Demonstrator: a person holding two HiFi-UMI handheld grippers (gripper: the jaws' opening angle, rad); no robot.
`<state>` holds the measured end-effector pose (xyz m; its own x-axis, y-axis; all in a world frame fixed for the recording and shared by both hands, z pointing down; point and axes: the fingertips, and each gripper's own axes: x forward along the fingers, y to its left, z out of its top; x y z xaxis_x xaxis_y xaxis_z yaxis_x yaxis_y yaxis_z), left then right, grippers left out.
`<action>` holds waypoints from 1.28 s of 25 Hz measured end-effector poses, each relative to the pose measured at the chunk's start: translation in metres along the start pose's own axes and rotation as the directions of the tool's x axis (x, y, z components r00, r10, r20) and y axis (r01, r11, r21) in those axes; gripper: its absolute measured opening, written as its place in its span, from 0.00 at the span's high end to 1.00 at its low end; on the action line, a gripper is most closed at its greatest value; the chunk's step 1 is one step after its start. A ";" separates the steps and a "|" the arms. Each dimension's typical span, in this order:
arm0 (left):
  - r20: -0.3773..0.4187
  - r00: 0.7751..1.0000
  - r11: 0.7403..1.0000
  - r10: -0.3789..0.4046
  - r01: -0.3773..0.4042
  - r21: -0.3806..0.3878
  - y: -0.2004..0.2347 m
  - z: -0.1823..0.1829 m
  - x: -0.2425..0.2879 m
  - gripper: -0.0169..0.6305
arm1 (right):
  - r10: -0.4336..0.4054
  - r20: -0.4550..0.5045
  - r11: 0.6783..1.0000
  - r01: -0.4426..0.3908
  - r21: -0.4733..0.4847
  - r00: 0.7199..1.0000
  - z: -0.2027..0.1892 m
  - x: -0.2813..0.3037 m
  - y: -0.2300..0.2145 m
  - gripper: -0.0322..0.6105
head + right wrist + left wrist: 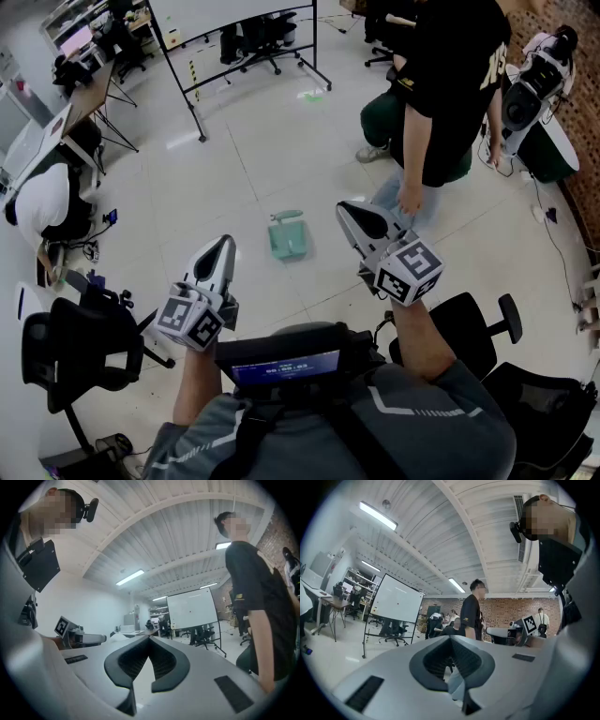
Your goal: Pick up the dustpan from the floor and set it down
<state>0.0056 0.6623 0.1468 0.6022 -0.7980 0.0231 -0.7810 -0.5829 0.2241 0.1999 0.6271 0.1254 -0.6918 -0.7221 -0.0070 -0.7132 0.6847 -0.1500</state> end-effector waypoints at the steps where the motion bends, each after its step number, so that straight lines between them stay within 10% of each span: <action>1: 0.001 1.000 1.000 -0.003 0.003 0.003 0.003 0.000 -0.001 0.95 | -0.002 -0.001 1.000 0.002 -0.003 1.000 -0.001 0.003 0.001 0.94; 17: -0.045 0.993 0.994 -0.110 0.109 -0.017 0.087 -0.015 0.001 0.94 | -0.030 -0.042 0.998 0.027 -0.054 0.999 -0.032 0.088 0.010 0.94; 32: -0.010 1.000 1.000 -0.010 0.010 -0.017 0.152 0.013 0.171 0.94 | 0.224 -0.028 0.973 -0.225 -0.049 0.974 -0.012 0.216 -0.144 0.88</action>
<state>-0.0121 0.4351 0.1718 0.6113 -0.7908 0.0303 -0.7723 -0.5878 0.2408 0.1519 0.3740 0.1576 -0.8370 -0.5471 -0.0132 -0.5436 0.8339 -0.0957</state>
